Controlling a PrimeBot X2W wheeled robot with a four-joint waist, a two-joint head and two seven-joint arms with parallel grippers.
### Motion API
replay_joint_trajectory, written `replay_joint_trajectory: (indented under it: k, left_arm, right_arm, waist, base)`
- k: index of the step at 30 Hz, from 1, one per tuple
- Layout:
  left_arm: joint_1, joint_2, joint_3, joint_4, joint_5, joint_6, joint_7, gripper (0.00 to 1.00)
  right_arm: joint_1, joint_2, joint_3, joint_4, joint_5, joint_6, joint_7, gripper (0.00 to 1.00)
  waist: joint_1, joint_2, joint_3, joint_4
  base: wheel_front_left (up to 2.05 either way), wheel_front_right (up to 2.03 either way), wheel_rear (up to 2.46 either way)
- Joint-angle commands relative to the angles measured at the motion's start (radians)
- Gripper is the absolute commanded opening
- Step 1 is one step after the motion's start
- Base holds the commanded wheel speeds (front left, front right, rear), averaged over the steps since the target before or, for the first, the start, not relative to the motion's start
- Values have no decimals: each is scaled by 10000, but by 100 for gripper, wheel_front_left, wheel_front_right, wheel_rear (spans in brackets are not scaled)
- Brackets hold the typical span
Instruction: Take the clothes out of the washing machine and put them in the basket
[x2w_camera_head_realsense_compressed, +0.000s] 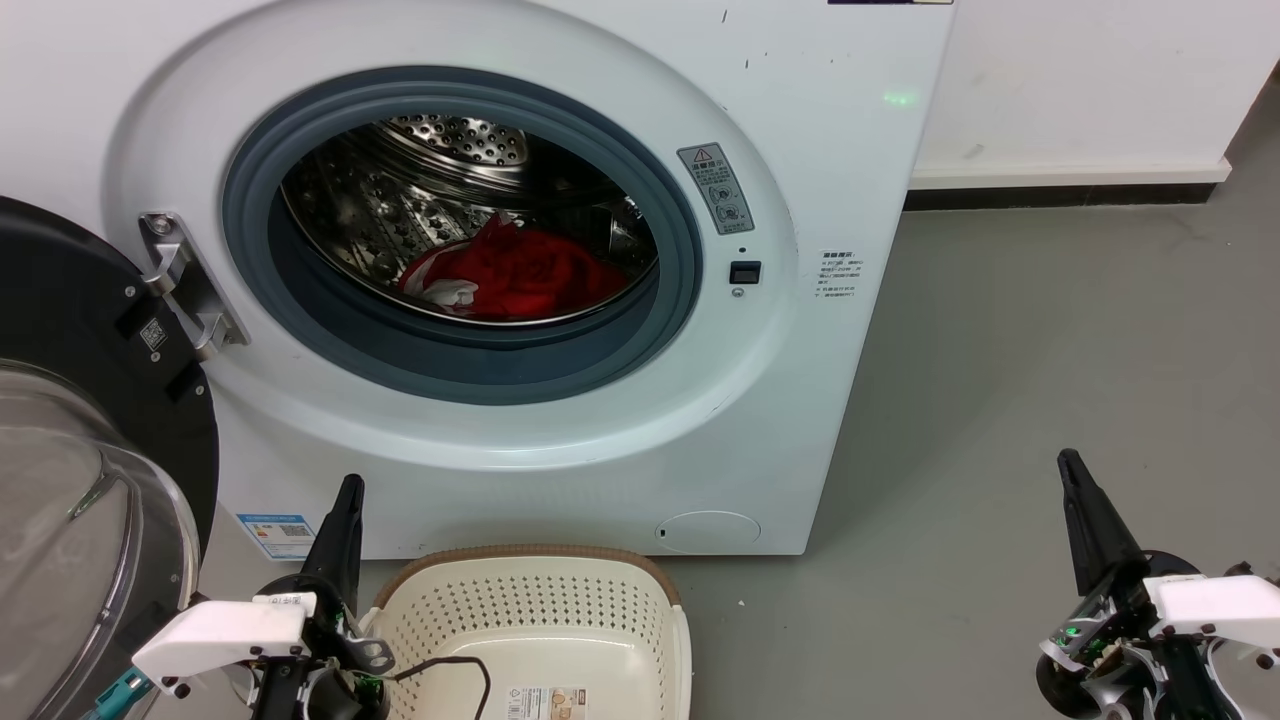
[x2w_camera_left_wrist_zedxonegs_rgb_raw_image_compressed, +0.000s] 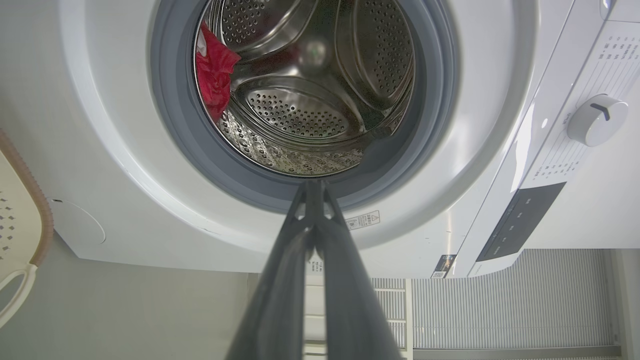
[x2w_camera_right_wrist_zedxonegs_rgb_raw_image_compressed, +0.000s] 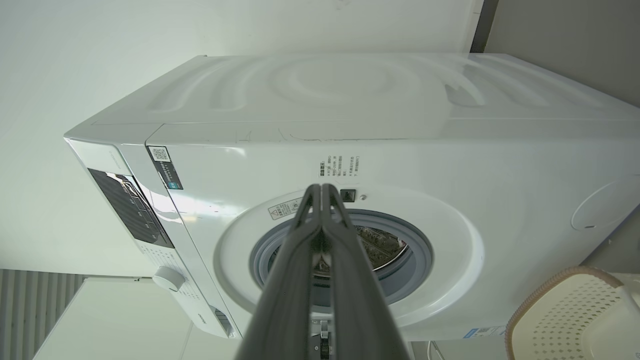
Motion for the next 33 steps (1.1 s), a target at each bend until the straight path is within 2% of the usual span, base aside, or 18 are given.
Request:
replay_joint_trajectory:
  k: [1,20,21,29,33]
  left_arm:
    - [-80,-17,18,1,3,-32,20,0]
    - [-80,-17,18,1,3,-32,20,0]
    - [0,0,0,0,2,0,0,100]
    - [-12,-12,-432,-18,182,3,-405,100]
    - [-69,-11,-490,-196,663,2,-599,100]
  right_arm:
    - [-111,26,-15,13,-62,-3,24,0]
    - [-111,27,-15,14,-63,-3,24,0]
    - [0,0,-2,0,0,0,0,100]
    - [246,7,204,-170,-282,0,-405,100]
    - [309,7,201,-380,-735,0,-598,100]
  waist:
    - [0,0,0,0]
    - [0,0,0,0]
    - [0,0,0,0]
    - [0,0,12,-17]
    - [0,0,21,-28]
  base:
    - [0,0,0]
    - [0,0,0]
    - [0,0,0]
    - [0,0,0]
    - [0,0,0]
